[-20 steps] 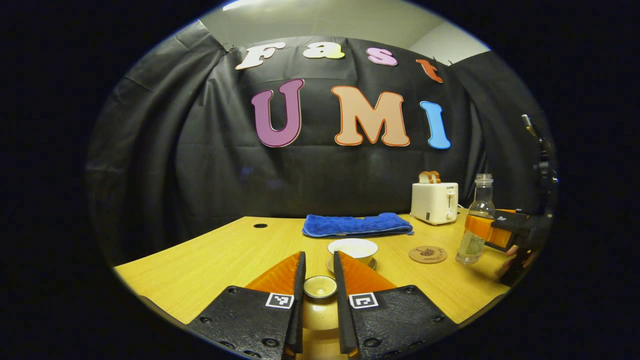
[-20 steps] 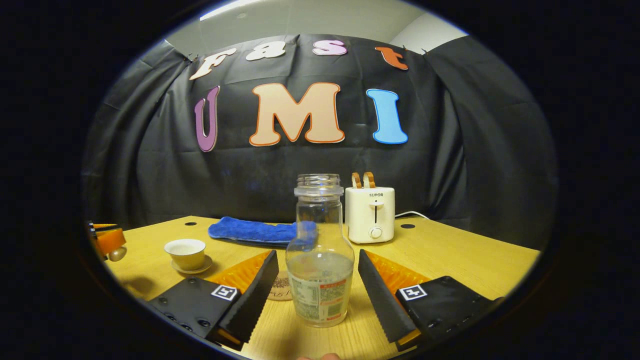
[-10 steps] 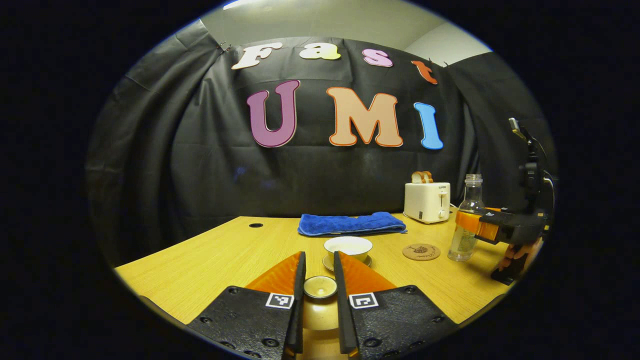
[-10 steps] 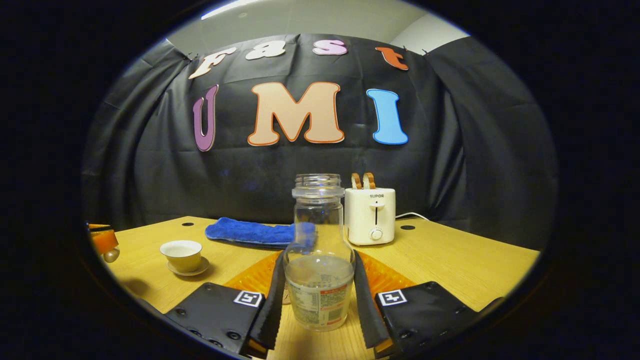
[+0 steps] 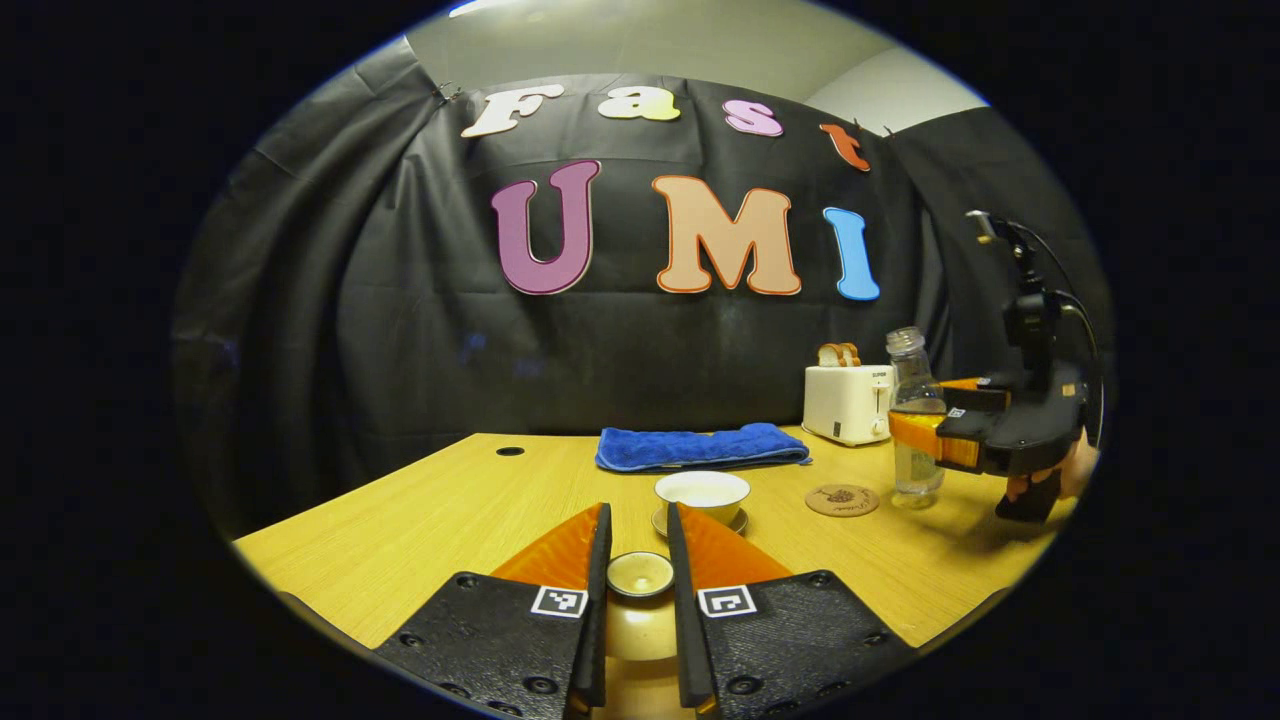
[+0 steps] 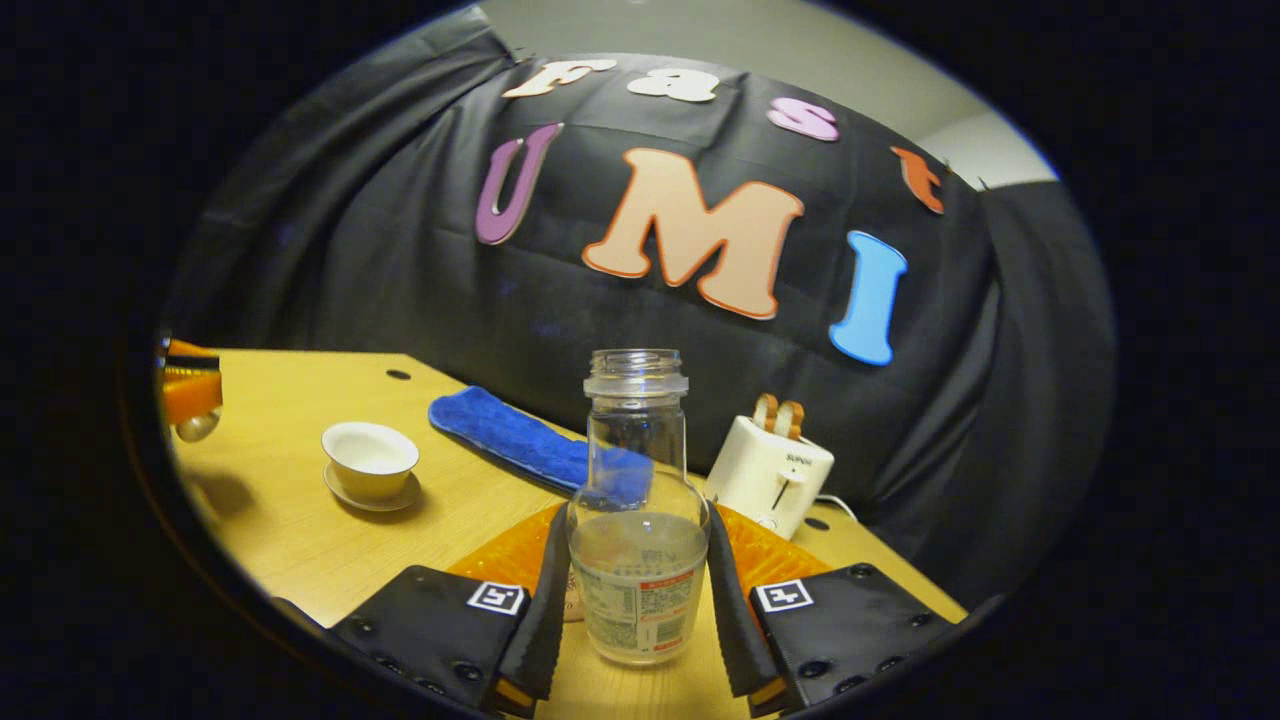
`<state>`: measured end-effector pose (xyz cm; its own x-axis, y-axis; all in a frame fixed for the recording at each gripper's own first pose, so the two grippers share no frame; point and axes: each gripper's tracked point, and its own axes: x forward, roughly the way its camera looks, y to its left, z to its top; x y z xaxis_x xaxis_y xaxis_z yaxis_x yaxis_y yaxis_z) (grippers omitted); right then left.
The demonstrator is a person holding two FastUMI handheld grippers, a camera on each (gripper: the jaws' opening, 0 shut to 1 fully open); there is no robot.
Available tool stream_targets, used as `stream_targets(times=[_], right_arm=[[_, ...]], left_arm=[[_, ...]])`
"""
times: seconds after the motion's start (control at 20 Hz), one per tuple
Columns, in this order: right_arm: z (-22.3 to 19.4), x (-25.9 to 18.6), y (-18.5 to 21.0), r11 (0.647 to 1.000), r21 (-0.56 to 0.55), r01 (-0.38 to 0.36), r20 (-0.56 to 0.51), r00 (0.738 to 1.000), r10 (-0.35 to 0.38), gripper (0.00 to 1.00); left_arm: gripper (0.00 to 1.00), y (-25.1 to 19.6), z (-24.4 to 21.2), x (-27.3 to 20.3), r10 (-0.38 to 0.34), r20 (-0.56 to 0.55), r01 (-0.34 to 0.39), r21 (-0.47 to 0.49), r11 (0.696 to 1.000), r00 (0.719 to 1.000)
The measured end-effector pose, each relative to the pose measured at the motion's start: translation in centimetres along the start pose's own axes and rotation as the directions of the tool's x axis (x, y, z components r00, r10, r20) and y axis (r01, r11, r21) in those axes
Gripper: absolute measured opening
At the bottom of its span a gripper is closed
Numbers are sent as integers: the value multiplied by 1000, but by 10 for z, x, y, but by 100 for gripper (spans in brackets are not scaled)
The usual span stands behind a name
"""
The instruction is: Open the teacup lid with one hand, grasp the water bottle and pour water into the teacup with the other hand; after pouring, place the water bottle on the coaster and then close the teacup lid.
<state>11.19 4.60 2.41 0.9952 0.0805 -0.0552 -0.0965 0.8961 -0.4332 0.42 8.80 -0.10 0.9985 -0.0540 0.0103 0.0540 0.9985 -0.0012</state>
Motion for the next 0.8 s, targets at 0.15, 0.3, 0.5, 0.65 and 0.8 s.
stream_targets(times=[0.15,0.3,0.5,0.65,0.8], right_arm=[[11,23,30,970,-235,-66,-4,998,67,68],[14,42,67,883,-453,-120,-10,991,130,69],[4,56,99,726,-672,-148,-32,985,171,68],[-4,59,110,613,-774,-160,-51,980,192,69],[-4,62,115,522,-839,-153,-54,978,200,69]], left_arm=[[25,19,0,-4,34,-1,-34,0,999,999],[25,30,-1,-9,54,-3,-54,0,999,999],[25,31,0,-10,50,-2,-50,0,999,999],[26,29,0,-9,37,-2,-37,0,999,999],[26,29,0,-11,32,-1,-32,-1,999,999]])
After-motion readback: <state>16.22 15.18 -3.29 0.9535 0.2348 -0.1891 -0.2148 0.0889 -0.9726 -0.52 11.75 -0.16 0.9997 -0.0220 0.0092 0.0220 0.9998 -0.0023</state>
